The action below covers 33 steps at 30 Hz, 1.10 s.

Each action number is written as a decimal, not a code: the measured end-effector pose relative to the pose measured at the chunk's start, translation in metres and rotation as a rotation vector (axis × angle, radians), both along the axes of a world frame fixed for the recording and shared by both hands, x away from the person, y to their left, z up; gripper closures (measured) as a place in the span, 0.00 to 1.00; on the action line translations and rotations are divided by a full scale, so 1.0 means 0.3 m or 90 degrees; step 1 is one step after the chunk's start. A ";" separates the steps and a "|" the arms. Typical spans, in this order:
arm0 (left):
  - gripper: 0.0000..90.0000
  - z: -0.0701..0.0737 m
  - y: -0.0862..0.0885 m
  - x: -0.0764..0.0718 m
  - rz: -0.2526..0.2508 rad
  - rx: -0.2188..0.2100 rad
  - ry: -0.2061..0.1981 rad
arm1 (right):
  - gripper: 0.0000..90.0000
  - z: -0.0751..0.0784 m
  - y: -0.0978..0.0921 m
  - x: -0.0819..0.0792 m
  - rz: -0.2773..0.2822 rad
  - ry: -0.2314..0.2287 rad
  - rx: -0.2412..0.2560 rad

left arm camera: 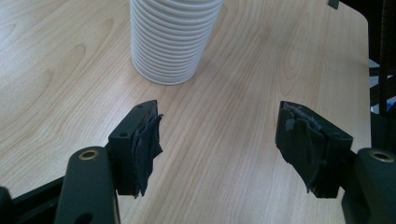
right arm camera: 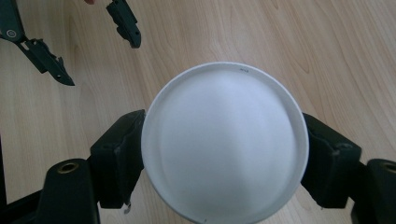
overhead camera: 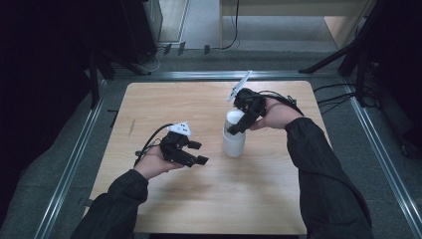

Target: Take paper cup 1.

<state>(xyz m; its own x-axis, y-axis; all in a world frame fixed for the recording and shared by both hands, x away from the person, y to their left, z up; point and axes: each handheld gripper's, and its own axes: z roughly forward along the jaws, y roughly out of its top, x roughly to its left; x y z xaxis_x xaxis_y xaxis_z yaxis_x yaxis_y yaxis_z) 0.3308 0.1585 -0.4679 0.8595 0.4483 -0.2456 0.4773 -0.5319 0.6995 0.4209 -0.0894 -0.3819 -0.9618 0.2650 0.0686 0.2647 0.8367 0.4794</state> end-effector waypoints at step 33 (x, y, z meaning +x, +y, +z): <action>0.33 -0.002 -0.002 -0.004 -0.006 0.007 -0.001 | 0.35 0.034 0.002 0.006 -0.004 0.004 -0.027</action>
<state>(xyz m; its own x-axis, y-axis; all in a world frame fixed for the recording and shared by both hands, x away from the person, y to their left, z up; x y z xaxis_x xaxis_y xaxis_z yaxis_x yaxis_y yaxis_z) 0.3296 0.1579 -0.4686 0.8645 0.4422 -0.2389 0.4703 -0.5440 0.6949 0.4228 -0.0890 -0.3717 -0.9597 0.2737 0.0637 0.2730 0.8543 0.4423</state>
